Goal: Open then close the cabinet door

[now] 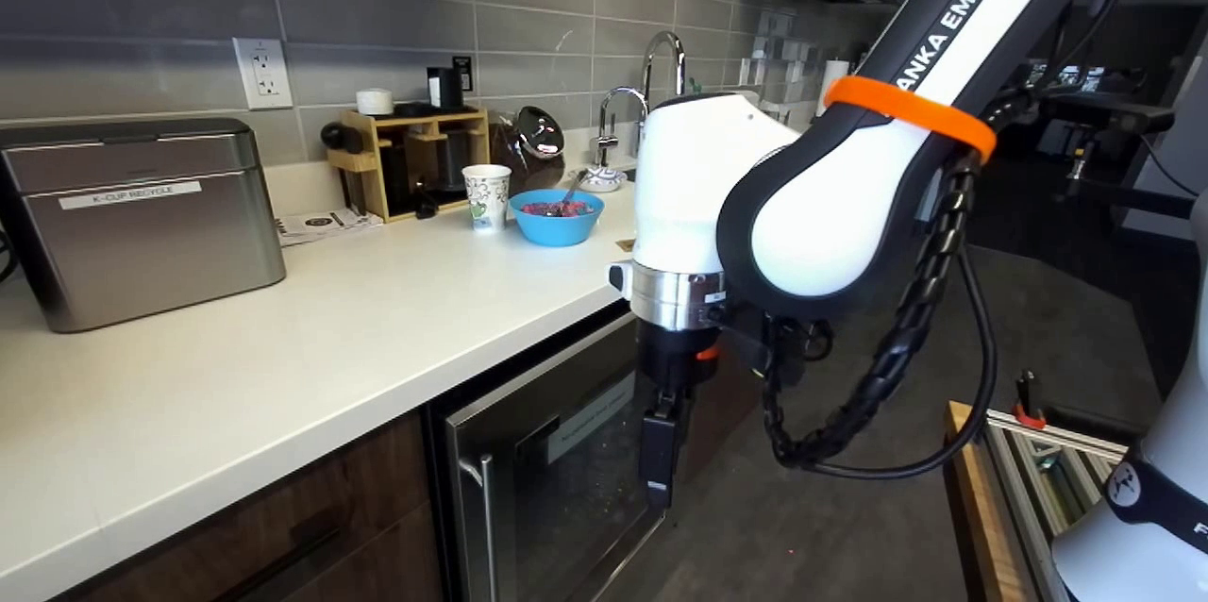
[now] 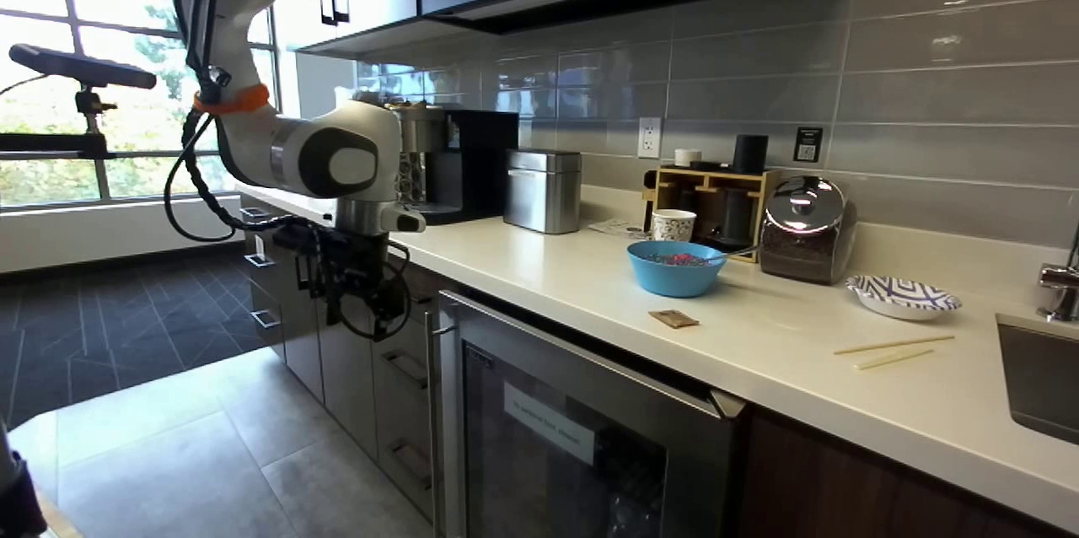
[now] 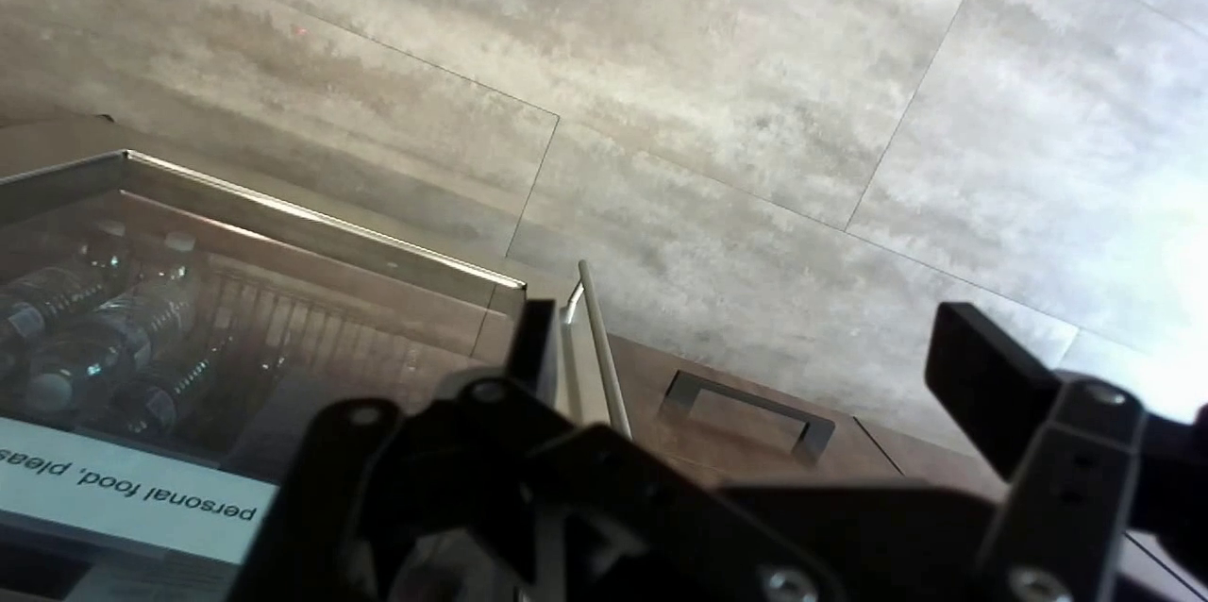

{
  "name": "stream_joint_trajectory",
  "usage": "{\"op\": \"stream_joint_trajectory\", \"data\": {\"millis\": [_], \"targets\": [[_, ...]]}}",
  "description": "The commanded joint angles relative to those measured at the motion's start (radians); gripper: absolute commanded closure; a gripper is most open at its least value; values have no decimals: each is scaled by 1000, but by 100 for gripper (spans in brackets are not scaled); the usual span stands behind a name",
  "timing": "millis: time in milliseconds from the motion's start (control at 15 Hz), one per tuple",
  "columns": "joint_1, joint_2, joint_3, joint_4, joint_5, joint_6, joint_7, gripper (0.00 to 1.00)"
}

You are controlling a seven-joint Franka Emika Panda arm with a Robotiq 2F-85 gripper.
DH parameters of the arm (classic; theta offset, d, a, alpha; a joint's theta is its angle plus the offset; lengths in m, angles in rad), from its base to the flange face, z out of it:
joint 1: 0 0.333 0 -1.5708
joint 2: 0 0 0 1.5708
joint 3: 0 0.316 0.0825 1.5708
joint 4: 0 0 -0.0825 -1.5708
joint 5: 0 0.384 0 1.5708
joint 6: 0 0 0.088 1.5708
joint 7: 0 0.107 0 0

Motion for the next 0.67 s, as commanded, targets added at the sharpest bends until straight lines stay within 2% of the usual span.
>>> {"op": "stream_joint_trajectory", "data": {"millis": [0,600], "targets": [[7,8,-7,6,1,-2,-1,0],[6,18,-7,12,1,-2,-1,0]]}}
